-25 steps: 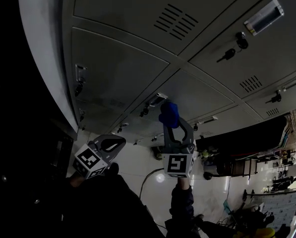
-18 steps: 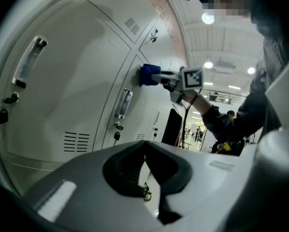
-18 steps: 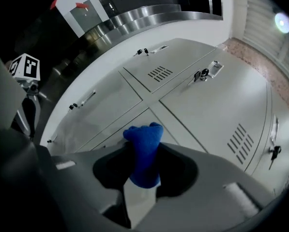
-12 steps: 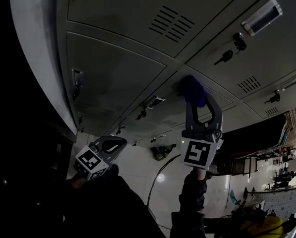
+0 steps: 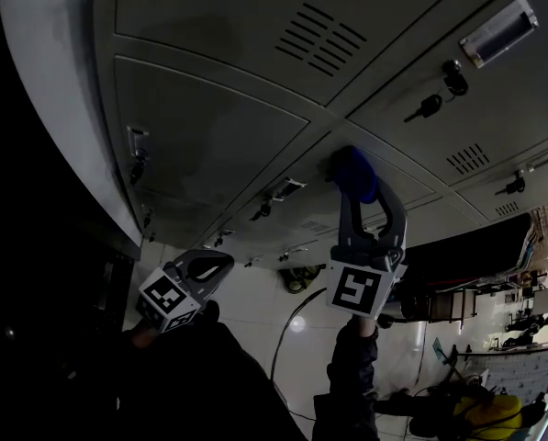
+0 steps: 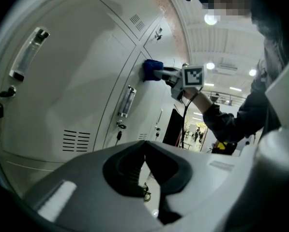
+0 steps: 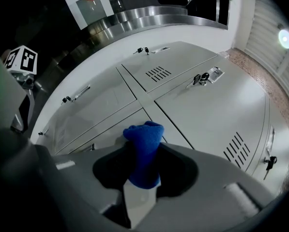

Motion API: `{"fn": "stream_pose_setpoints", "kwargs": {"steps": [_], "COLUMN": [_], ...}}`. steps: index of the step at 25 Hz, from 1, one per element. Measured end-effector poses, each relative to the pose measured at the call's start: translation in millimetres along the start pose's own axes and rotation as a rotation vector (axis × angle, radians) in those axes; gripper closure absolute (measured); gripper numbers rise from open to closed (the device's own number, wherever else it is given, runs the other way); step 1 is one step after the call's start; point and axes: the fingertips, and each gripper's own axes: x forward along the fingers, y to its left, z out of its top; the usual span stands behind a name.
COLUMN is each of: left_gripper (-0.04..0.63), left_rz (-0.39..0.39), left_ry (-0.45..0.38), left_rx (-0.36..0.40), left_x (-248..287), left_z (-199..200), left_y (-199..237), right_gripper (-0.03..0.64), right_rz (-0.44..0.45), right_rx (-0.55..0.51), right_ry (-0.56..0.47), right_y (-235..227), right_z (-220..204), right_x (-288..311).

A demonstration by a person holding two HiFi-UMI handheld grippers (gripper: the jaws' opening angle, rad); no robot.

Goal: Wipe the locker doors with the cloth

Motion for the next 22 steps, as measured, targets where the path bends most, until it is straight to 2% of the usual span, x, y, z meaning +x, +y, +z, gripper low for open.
{"fn": "stream_pose_setpoints", "kwargs": {"steps": [11,22], "left_gripper": [0.615,0.615], "left_rz": [-0.019,-0.009], "left_ry": [0.034,0.053], "left_rx": [0.009,0.001], "left_x": [10,12], "left_z": [-4,-10], "left_y": [0,2], "right_gripper": [0.495,0.495], "right_rz": [0.062,0.138], "right_rx": [0.044,0.137], "right_ry": [0.038,0.102], "right_y": [34,78], "right_z": [-25,-59], "right_x": [2,2]}}
